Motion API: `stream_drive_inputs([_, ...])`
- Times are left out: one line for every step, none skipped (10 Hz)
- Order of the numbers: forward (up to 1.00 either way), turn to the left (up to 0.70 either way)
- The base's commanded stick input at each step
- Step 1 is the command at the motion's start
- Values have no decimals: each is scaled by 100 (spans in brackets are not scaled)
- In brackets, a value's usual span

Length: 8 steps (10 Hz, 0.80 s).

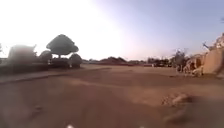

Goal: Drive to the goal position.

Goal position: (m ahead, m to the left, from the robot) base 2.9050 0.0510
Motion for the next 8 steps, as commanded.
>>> stream_drive_inputs([68, 0])
stream_drive_inputs([68, 0])
stream_drive_inputs([68, 0])
stream_drive_inputs([68, 0])
stream_drive_inputs([68, -7])
stream_drive_inputs([68, -16])
stream_drive_inputs([68, -31])
stream_drive_inputs([68, -34])
